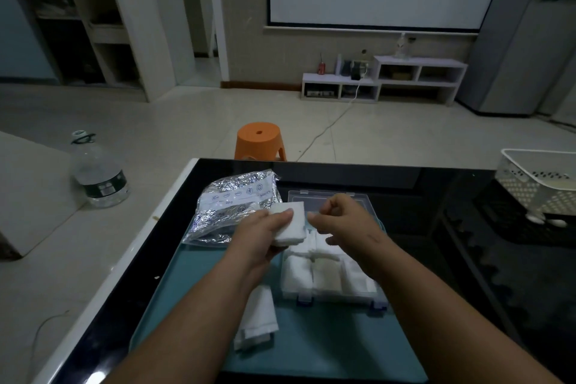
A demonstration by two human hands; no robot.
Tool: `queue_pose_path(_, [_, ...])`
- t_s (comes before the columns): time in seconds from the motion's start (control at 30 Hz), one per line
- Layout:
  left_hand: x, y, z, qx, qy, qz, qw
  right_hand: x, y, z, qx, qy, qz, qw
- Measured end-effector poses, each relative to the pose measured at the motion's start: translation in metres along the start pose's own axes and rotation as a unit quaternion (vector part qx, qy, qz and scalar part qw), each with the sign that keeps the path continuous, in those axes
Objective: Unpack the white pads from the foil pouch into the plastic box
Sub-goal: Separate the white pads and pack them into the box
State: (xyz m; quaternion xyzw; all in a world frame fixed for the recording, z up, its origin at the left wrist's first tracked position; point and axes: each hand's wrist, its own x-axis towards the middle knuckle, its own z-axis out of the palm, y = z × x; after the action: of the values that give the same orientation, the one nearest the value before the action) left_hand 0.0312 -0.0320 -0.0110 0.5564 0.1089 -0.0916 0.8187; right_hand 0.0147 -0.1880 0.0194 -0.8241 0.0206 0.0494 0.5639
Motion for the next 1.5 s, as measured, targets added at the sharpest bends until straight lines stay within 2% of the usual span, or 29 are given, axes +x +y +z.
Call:
queue_pose_path(0.1, [-0.007, -0.006, 0.011, 0.013, -0.038, -0.008, 0.999, -0.003, 0.008, -0.008, 0.012, -0.035, 0.040, 0.999])
queue_pose_path(0.3, [-0.017, -0.027, 0.033, 0.032, -0.071, -0.037, 0.996, -0.009, 0.019, -0.029, -0.042, 0.012, 0.045, 0.998])
queue_pose_path(0.53, [-0.014, -0.048, 0.074, 0.158, -0.009, 0.008, 0.987, -0.015, 0.027, -0.067, -0.172, 0.027, 0.073, 0.982])
queue_pose_path(0.77, [-0.019, -0.066, 0.105, 0.328, -0.011, 0.032, 0.944, -0.018, 0.035, -0.093, -0.259, -0.001, 0.158, 0.953])
queue_pose_path(1.1, [-0.016, -0.071, 0.108, 0.435, 0.026, 0.029, 0.899, -0.007, 0.052, -0.086, -0.297, 0.011, 0.188, 0.936])
queue_pose_path(1.5, [-0.014, -0.068, 0.112, 0.532, 0.002, 0.042, 0.845, 0.000, 0.052, -0.082, -0.353, -0.024, 0.199, 0.914])
